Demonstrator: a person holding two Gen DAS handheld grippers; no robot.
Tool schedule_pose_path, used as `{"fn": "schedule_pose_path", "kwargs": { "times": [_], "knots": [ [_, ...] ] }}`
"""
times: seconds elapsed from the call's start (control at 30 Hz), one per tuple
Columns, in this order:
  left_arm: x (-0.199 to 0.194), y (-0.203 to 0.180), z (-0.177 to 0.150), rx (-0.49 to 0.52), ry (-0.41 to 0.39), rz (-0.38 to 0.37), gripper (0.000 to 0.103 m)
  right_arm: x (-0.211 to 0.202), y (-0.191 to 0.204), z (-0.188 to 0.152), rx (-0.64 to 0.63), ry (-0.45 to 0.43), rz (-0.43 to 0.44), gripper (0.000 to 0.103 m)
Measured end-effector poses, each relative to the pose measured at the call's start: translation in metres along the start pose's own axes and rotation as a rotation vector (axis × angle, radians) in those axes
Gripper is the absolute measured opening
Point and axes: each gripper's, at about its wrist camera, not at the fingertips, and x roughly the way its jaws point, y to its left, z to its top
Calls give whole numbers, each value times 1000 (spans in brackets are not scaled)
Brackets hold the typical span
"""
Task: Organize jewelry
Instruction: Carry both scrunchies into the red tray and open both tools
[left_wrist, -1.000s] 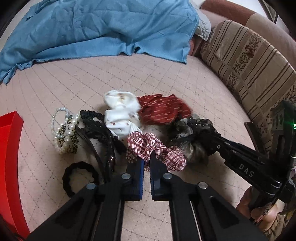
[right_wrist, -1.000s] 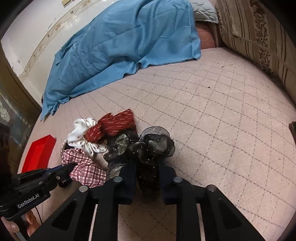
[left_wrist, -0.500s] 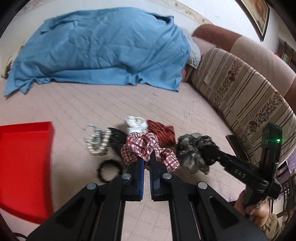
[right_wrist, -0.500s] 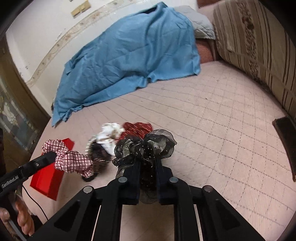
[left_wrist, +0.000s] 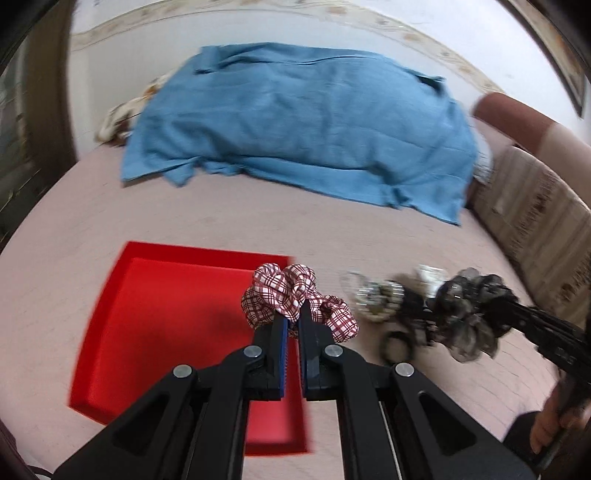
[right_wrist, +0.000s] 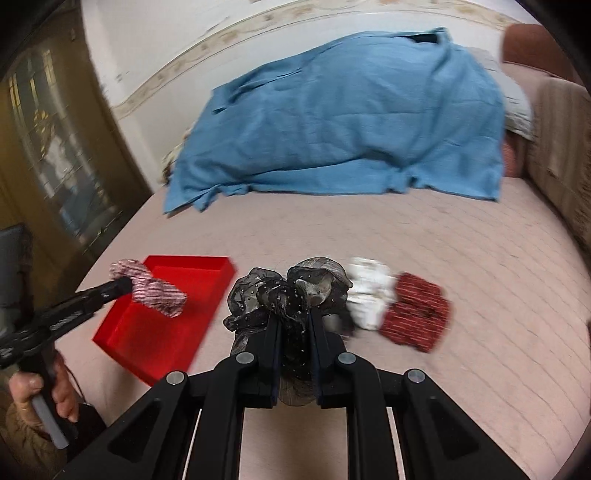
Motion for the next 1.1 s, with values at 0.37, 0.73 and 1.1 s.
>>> {"fn": "schedule_pose_path", "kwargs": {
  "times": [0.37, 0.73, 1.1],
  "knots": [
    [66, 97, 12, -128, 85, 134, 5, 102, 91, 29, -81, 107, 115, 14],
    [97, 130, 25, -181, 105, 157, 10, 199, 133, 28, -136, 230, 110, 16],
    [52, 131, 26, -207, 14, 160, 50, 194, 138, 31, -157, 203, 122, 49]
  ]
}}
